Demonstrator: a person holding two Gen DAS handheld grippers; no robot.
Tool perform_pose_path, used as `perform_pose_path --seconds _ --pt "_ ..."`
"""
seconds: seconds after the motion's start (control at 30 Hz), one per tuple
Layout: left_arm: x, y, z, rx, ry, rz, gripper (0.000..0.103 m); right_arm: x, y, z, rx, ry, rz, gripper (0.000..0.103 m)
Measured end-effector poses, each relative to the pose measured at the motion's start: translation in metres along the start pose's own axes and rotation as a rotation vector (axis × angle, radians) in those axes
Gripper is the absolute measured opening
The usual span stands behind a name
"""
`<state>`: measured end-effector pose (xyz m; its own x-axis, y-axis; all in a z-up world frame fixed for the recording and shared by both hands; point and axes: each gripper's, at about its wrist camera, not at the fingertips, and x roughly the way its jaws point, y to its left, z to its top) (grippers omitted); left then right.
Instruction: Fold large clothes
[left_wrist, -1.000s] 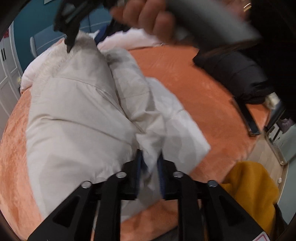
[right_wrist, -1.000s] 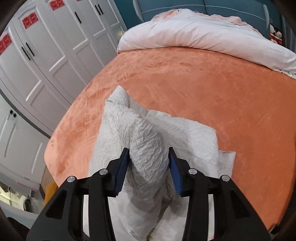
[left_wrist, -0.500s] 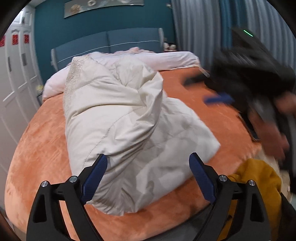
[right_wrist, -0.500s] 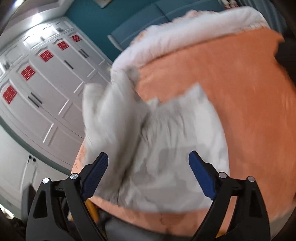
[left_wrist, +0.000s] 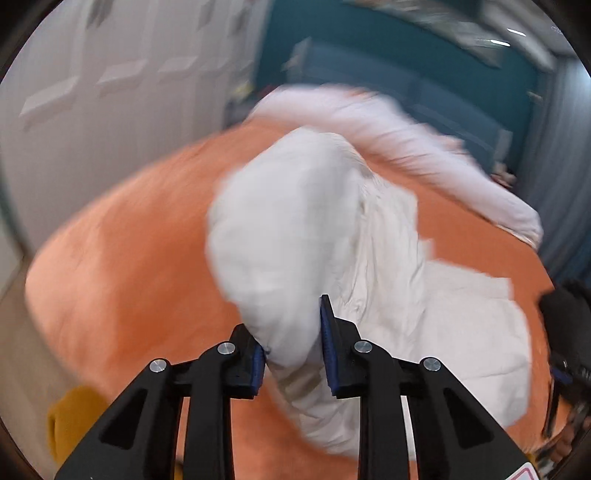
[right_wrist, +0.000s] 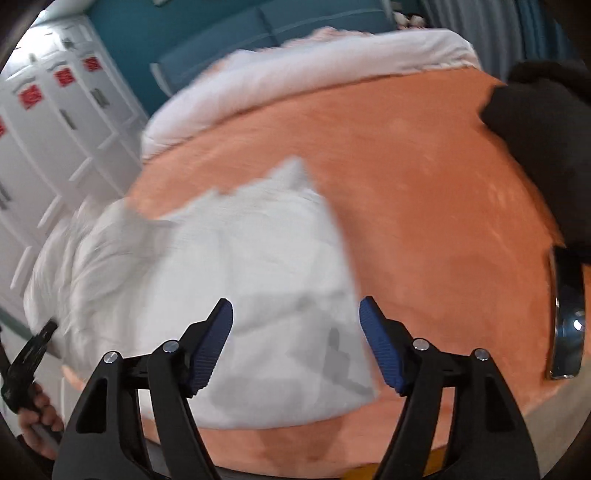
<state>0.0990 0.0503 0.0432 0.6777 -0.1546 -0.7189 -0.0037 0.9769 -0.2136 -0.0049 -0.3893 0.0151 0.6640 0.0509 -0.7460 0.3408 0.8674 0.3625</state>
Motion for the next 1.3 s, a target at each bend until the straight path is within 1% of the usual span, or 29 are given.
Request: perform_pose_path --seconds 0.03,0.07,0.1,0.17,0.23,0.27,0.3,0.33,0.4,0.43,0.47,0.5,0.53,0.57,0.6,0.7,0.83,0.87,0.93,0.97,1.03,1.07,1.1,1.13,1.17,1.2,1.23,1.27,1.3 --pt "0.006 0.027 -0.006 -0.067 0.05 0.014 0.022 0.004 -0.008 -0.003 0.02 0.013 0.01 0.072" --pt "0.01 0.046 -0.012 -0.116 0.081 0.005 0.024 0.008 -0.016 -0.009 0.045 0.029 0.019 0.074" --pt "0.012 0.06 -0.018 -0.154 0.108 -0.001 0.028 0.012 -0.02 -0.013 0.057 0.04 0.024 0.077" --pt "0.007 0.08 -0.029 -0.218 0.116 -0.023 0.036 0.02 -0.026 -0.021 0.073 0.076 0.048 0.079" --pt "-0.001 0.087 -0.031 -0.245 0.082 -0.025 0.049 0.03 -0.03 -0.032 0.096 0.126 0.114 0.088" --pt "-0.004 0.085 -0.031 -0.264 0.06 -0.018 0.066 0.04 -0.036 -0.032 0.117 0.151 0.153 0.089" --pt "-0.004 0.088 -0.029 -0.301 0.05 -0.032 0.08 0.046 -0.037 -0.036 0.142 0.171 0.178 0.091" --pt "-0.004 0.091 -0.033 -0.329 0.055 -0.058 0.083 0.052 -0.037 -0.037 0.165 0.185 0.186 0.091" --pt "0.017 0.097 -0.028 -0.405 0.089 -0.111 0.083 0.066 -0.036 -0.035 0.211 0.189 0.205 0.091" --pt "0.026 0.101 -0.025 -0.42 0.103 -0.126 0.083 0.069 -0.034 -0.034 0.23 0.188 0.215 0.083" --pt "0.037 0.099 -0.021 -0.414 0.12 -0.157 0.076 0.074 -0.031 -0.031 0.261 0.193 0.238 0.074" --pt "0.044 0.1 -0.019 -0.391 0.136 -0.15 0.047 0.076 -0.027 -0.028 0.266 0.192 0.232 0.044" --pt "0.052 0.095 -0.017 -0.366 0.17 -0.156 0.032 0.073 -0.018 -0.023 0.247 0.18 0.206 0.022" --pt "0.053 0.097 -0.017 -0.368 0.18 -0.17 0.02 0.069 -0.012 -0.022 0.237 0.169 0.217 0.014" --pt "0.049 0.096 -0.015 -0.366 0.174 -0.182 0.014 0.057 -0.003 -0.018 0.218 0.146 0.241 0.009" --pt "0.019 0.092 -0.01 -0.288 0.152 -0.229 0.009 0.014 0.011 -0.02 0.124 0.114 0.215 0.007" --pt "-0.018 0.099 -0.033 -0.217 0.215 -0.251 0.008 -0.03 -0.008 -0.051 0.131 0.121 0.19 0.008" --pt "-0.022 0.102 -0.044 -0.191 0.238 -0.24 0.01 -0.037 -0.014 -0.065 0.12 0.137 0.173 0.009" --pt "-0.021 0.104 -0.067 -0.133 0.269 -0.183 0.018 -0.03 -0.016 -0.086 0.073 0.204 0.13 0.019" --pt "-0.019 0.107 -0.076 -0.117 0.284 -0.151 0.024 -0.021 -0.016 -0.098 0.035 0.249 0.073 0.023" --pt "-0.027 0.115 -0.076 -0.143 0.285 -0.151 0.026 -0.023 -0.015 -0.099 0.022 0.243 0.033 0.027" --pt "-0.04 0.121 -0.068 -0.155 0.259 -0.17 0.026 -0.032 -0.014 -0.092 0.022 0.209 0.022 0.031" --pt "-0.052 0.123 -0.06 -0.158 0.226 -0.172 0.028 -0.042 -0.012 -0.082 0.018 0.168 -0.001 0.04" --pt "-0.069 0.124 -0.05 -0.154 0.174 -0.164 0.028 -0.055 -0.01 -0.07 0.004 0.109 -0.042 0.046" --pt "-0.091 0.125 -0.034 -0.138 0.086 -0.123 0.029 -0.069 -0.007 -0.057 -0.014 0.037 -0.076 0.048" --pt "-0.107 0.125 -0.023 -0.131 0.002 -0.085 0.037 -0.08 -0.004 -0.043 -0.027 -0.03 -0.094 0.048" --pt "-0.12 0.125 -0.011 -0.128 -0.082 -0.059 0.04 -0.087 0.003 -0.032 -0.036 -0.077 -0.094 0.046" --pt "-0.128 0.118 0.007 -0.109 -0.15 -0.054 0.042 -0.089 0.011 -0.018 -0.054 -0.114 -0.062 0.043" --pt "-0.125 0.107 0.022 -0.079 -0.173 -0.071 0.042 -0.084 0.021 -0.006 -0.072 -0.123 -0.028 0.033"
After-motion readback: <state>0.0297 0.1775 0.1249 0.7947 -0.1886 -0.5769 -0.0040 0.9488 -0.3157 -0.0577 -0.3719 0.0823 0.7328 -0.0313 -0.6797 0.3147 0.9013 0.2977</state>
